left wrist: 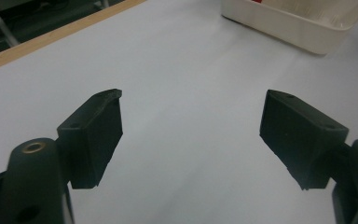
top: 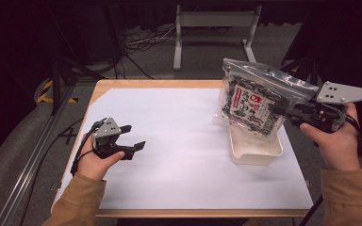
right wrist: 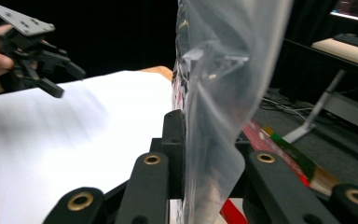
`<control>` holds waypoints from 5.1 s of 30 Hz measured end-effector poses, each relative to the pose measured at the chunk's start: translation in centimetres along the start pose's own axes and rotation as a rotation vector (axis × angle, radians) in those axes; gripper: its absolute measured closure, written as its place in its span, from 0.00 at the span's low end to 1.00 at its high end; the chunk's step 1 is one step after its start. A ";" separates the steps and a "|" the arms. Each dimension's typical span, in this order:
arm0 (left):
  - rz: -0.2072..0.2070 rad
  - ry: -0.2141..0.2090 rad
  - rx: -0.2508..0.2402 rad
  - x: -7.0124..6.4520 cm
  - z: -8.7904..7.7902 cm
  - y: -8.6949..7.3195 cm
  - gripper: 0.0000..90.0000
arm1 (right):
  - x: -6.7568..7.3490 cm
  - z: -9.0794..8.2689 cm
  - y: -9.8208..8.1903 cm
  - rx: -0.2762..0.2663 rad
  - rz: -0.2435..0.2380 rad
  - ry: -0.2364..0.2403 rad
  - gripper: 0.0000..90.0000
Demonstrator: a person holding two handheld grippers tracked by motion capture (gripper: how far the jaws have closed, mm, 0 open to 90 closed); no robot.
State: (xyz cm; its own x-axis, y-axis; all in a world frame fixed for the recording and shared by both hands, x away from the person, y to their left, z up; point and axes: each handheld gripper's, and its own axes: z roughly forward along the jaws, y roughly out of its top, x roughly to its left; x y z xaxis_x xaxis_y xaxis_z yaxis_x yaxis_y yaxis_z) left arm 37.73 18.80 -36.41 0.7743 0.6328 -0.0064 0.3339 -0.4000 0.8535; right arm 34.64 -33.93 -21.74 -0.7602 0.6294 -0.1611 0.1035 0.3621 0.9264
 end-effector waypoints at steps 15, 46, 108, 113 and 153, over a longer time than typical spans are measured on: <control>0.004 0.000 0.023 -0.2 0.3 -0.3 0.22 | -1.0 -0.6 -1.3 0.075 0.072 -0.112 0.85; -0.004 0.003 0.038 -0.3 0.5 -0.5 0.21 | -1.5 1.4 -4.4 0.203 0.168 -0.154 0.85; -0.036 0.005 0.059 -0.1 -0.1 -1.7 0.10 | -1.1 2.0 -10.4 0.009 0.270 -0.261 0.36; -0.035 0.017 0.054 -0.2 -0.9 -2.2 0.10 | 0.1 0.9 -10.7 0.010 0.247 -0.297 0.33; -0.060 -0.001 -0.183 -0.5 -6.0 -7.9 0.10 | 9.3 5.8 -12.5 -0.010 0.138 -0.024 0.33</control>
State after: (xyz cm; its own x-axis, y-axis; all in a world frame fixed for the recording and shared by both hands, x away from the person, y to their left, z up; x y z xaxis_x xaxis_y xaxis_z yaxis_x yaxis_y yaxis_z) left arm 31.50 25.62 -39.98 0.7567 0.6509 -0.0607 0.2766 -0.2346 0.9319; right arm 29.97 -28.59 -36.79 -0.7234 0.6893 -0.0403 0.1993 0.2643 0.9436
